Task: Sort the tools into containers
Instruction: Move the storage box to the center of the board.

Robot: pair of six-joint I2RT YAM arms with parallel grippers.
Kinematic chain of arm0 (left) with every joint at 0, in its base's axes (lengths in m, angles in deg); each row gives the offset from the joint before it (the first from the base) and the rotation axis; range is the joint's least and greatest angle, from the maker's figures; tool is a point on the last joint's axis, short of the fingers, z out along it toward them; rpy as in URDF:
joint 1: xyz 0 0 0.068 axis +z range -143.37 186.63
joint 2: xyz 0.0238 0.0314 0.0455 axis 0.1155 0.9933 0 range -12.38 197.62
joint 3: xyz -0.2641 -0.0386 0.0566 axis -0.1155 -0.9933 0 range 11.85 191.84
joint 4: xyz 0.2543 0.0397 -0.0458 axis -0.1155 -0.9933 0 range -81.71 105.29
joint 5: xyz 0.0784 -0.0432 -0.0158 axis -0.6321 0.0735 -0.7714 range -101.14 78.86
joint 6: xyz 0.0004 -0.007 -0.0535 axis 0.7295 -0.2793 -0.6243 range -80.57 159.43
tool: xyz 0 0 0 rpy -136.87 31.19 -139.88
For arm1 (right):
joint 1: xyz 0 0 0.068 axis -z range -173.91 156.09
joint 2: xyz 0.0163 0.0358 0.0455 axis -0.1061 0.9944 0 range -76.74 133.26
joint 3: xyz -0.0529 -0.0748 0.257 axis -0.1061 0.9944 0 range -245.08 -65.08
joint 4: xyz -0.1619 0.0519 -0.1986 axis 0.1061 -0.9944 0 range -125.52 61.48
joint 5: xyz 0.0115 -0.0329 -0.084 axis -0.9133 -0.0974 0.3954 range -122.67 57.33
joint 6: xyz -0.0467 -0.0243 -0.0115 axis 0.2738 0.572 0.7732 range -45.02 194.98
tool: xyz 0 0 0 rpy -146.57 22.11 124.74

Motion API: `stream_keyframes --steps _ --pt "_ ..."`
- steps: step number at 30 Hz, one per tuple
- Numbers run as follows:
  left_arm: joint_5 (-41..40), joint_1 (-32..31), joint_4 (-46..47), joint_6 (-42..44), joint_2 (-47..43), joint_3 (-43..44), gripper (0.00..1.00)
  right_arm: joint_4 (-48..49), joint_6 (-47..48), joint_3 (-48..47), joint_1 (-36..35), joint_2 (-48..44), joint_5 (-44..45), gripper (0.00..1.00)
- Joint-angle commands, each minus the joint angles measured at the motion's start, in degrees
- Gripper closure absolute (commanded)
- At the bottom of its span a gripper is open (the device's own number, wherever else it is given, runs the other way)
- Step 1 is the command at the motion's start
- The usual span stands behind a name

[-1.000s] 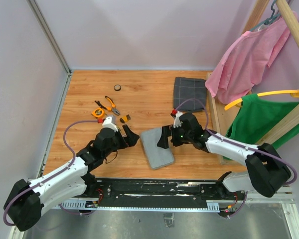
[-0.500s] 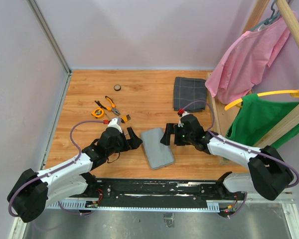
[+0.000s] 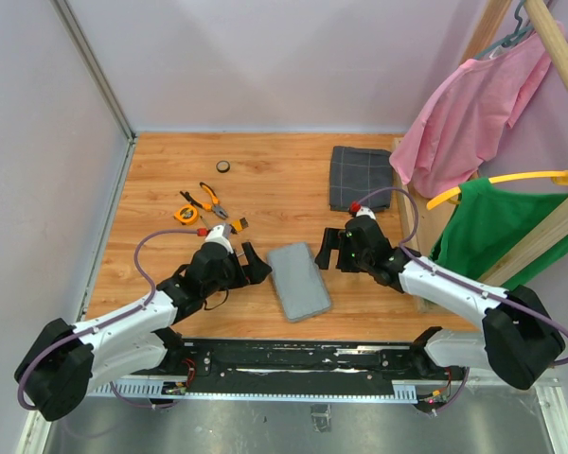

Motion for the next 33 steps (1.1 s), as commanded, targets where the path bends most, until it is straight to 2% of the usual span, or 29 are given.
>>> stream_keyframes --steps 1,19,24,29,33 --pt "0.40 -0.28 1.52 0.14 0.49 -0.05 0.01 -2.87 -0.39 -1.83 -0.52 0.10 2.35 0.01" --pt "1.07 -1.60 7.65 -3.12 6.55 -0.95 0.01 -5.97 3.24 -4.56 -0.52 0.69 0.44 0.01" --pt "0.88 -1.60 8.35 -3.18 6.23 -1.69 0.01 -6.15 6.44 -8.09 -0.48 5.01 -8.97 0.01" --pt "0.65 -1.60 8.86 -3.41 6.10 -2.42 0.01 2.16 4.31 -6.67 -0.56 9.91 -18.80 0.01" --pt "0.57 -1.60 8.89 -3.65 5.91 -2.90 0.01 6.80 2.25 -4.39 -0.78 11.73 -19.94 0.01"
